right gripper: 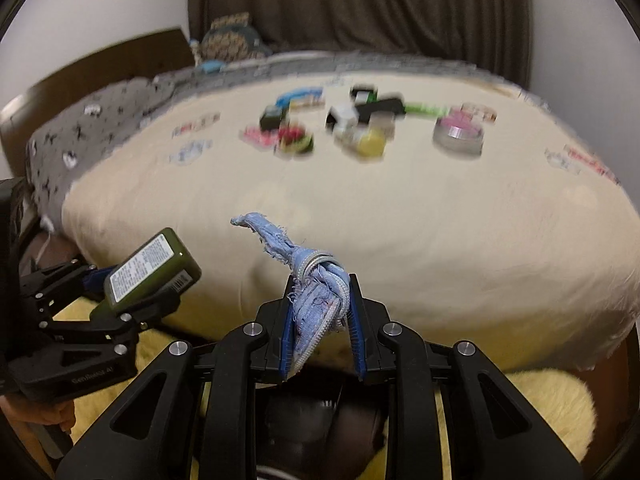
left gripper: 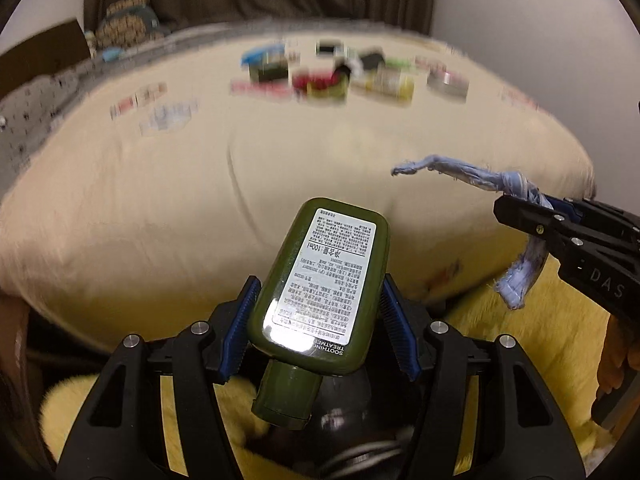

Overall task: Collect trash
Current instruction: 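Lower both held items into the bin below the bed and open both tools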

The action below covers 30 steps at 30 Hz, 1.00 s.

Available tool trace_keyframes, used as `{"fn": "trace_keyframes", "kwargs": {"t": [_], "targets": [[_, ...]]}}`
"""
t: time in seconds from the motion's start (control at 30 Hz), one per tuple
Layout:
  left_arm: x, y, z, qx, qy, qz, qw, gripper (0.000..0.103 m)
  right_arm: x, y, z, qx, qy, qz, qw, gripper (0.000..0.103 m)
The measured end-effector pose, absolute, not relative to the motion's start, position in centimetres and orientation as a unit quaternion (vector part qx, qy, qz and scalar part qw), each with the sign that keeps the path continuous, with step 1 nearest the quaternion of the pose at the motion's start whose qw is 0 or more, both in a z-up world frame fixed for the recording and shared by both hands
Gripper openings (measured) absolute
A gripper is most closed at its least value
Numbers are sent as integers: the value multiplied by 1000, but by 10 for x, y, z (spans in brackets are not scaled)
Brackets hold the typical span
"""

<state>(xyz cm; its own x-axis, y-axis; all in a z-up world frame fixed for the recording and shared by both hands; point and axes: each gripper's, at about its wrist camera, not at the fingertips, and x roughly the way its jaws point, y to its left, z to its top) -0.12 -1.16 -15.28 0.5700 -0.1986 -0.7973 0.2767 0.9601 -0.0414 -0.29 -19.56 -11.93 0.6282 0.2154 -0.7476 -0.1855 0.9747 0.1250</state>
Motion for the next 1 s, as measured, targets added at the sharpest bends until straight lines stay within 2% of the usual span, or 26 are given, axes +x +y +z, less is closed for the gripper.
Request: {"fn": "trace_keyframes", "kwargs": {"t": [0.37, 0.7, 0.77, 0.8, 0.83, 0.93, 1.0], "targets": [[-5, -9, -251, 37, 561, -134, 816, 57, -8, -161, -223, 5, 566, 153, 810, 24], [-5, -8, -297, 29, 620, -135, 772, 57, 3, -155, -258, 11, 610, 150, 778, 28], [-2, -9, -301, 25, 621, -138, 771, 57, 3, -153, -260, 17, 608, 154, 778, 40], [-2, -9, -301, 23, 622, -141, 770, 58, 3, -154, -259, 19, 606, 154, 780, 52], [-1, -10, -300, 22, 622, -141, 770, 62, 3, -154, -258, 21, 603, 152, 783, 58], [-2, -9, -295, 28, 617, -135, 774, 71, 6, -159, -252, 25, 597, 143, 789, 58], [-1, -8, -289, 32, 613, -129, 779, 73, 8, -164, -245, 29, 592, 137, 794, 59]]}}
